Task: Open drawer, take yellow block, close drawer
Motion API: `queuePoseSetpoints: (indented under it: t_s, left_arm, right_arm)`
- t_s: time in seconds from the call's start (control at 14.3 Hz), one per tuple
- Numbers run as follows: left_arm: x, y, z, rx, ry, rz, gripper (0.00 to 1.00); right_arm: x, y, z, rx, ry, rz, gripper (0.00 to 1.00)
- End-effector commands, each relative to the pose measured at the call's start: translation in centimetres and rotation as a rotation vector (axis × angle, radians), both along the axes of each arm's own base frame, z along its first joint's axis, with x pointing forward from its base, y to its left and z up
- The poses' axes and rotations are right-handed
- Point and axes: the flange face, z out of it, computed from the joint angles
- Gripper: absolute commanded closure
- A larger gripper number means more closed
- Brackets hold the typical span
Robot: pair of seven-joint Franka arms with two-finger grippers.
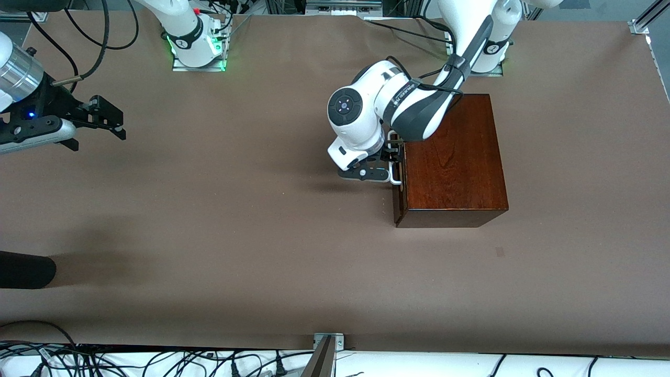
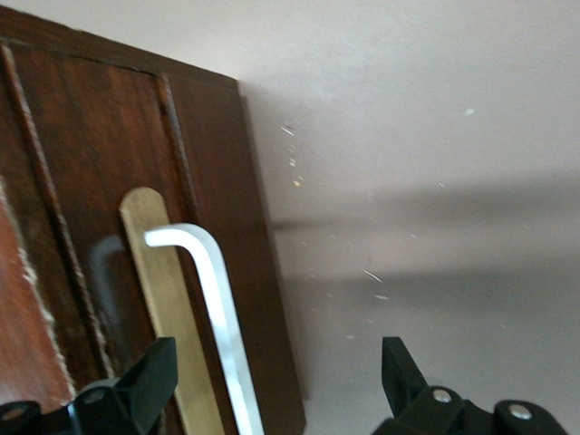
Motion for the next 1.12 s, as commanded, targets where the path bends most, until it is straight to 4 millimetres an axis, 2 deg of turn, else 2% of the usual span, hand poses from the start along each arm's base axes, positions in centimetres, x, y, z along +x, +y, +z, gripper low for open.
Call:
queuePoseSetpoints:
  t_s: [0.0,0.21,0.35,0.77,1.05]
  left_arm:
    - [0.1,0.4,-0.9,0.045,-0.024,-0.01,0.0]
    - [-0.1,0.3,-3.8,0.069,-0.016,-0.014,0.0]
    - [-0.3,0.4,-4.9,0.079,-0.037,-0.028,0.0]
    - [-1.3,-1.1,-6.5,0.067,-0.06,-0.007,0.0]
    - [-1.7,-2.0,-6.4,0.05,-0.082,0.006,0.0]
  right_arm:
    - [0.2,0.1,0.5,-0.009,-0.01,-0.008,0.0]
    - [0.2,0.1,0.5,-0.009,-0.009,-0.008,0.0]
    - [0.1,0.1,0.5,-0.009,-0.007,-0.008,0.0]
    - [0.2,0.1,1.3,-0.006,-0.022,-0.008,0.0]
    - [0.1,0.1,1.3,-0.008,-0.021,-0.007,0.0]
